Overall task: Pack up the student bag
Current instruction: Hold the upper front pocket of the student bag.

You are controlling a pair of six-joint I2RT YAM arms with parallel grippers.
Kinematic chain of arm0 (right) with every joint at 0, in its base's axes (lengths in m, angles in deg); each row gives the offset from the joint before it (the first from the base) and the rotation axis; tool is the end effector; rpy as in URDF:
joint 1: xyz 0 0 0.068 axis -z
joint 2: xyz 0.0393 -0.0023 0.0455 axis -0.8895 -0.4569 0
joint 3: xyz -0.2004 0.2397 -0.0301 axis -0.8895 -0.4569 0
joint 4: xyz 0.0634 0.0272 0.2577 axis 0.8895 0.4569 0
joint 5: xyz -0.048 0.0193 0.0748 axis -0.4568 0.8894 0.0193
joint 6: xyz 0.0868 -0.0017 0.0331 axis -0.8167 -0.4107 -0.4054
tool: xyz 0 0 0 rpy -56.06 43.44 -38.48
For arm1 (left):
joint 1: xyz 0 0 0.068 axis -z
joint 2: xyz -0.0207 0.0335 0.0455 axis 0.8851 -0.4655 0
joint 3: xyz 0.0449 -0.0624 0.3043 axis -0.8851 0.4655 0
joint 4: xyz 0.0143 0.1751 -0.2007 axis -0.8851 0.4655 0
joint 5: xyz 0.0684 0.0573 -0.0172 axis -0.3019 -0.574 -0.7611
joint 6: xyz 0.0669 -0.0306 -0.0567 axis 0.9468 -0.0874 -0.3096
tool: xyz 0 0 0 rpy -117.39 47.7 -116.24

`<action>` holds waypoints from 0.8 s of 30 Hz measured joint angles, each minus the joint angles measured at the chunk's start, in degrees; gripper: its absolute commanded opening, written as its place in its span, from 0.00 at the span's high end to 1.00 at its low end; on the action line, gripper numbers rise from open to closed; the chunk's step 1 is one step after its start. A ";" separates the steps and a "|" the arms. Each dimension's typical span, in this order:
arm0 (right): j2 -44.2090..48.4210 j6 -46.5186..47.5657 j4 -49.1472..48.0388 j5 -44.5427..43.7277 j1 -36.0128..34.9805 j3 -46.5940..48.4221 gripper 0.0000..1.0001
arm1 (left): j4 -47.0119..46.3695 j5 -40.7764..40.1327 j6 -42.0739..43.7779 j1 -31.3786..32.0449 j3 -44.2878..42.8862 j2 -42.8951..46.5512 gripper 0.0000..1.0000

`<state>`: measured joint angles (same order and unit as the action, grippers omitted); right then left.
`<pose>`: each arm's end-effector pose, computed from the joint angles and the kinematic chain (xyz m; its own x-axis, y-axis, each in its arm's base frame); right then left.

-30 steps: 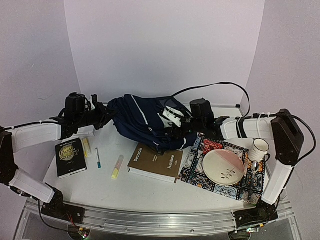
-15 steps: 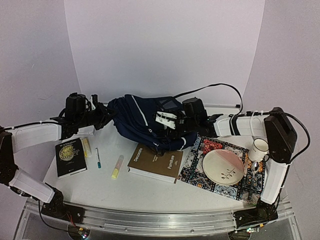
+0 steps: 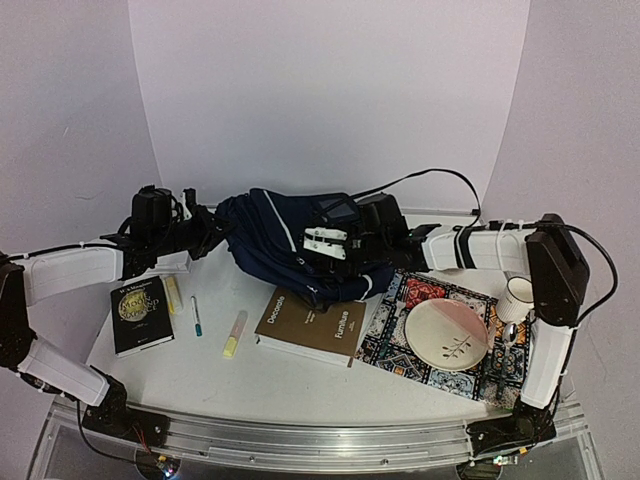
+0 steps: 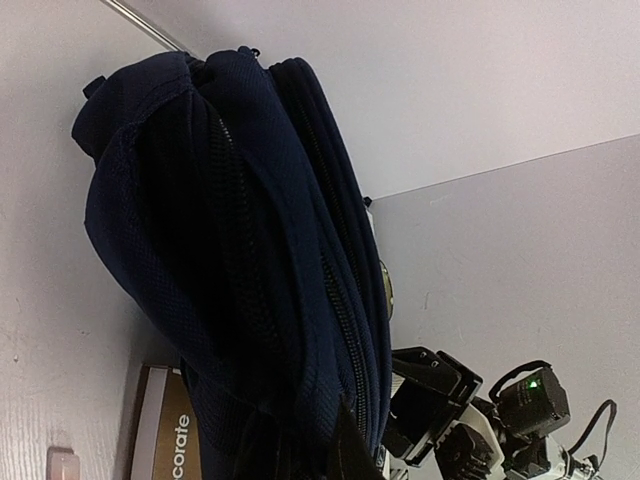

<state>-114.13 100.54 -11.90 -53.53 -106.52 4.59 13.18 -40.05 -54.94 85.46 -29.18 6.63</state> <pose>0.3576 0.3672 0.2896 0.5962 -0.5082 -0.6215 -0.5873 0.2517 -0.7692 0.3040 -0.1634 0.2971 -0.7289 -0.5374 -0.4241 0.1375 0.4919 -0.8597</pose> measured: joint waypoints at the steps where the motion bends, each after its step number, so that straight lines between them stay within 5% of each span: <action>1: -0.28 0.23 0.04 -0.01 -0.01 0.16 0.60 | 0.00 0.00 0.00 0.00 0.00 0.00 1.00; 4: -1.42 0.92 0.02 -0.10 -0.16 0.65 0.70 | 0.00 0.19 0.07 0.00 0.00 0.00 1.00; 8: -2.23 1.59 0.47 -0.04 -0.38 1.10 0.99 | -0.02 0.46 0.41 0.00 0.00 -0.18 0.99; 17: -2.23 0.57 1.40 -0.74 -0.13 1.71 1.00 | 6.30 -3.93 10.49 0.15 -2.61 -3.91 0.61; 24: -2.23 -2.77 2.44 -1.38 0.15 3.48 1.00 | 16.21 -11.79 19.37 0.91 -9.05 -4.78 0.44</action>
<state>-116.35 97.77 -9.45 -54.91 -106.36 8.07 29.39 -51.84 -35.58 86.37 -38.23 1.85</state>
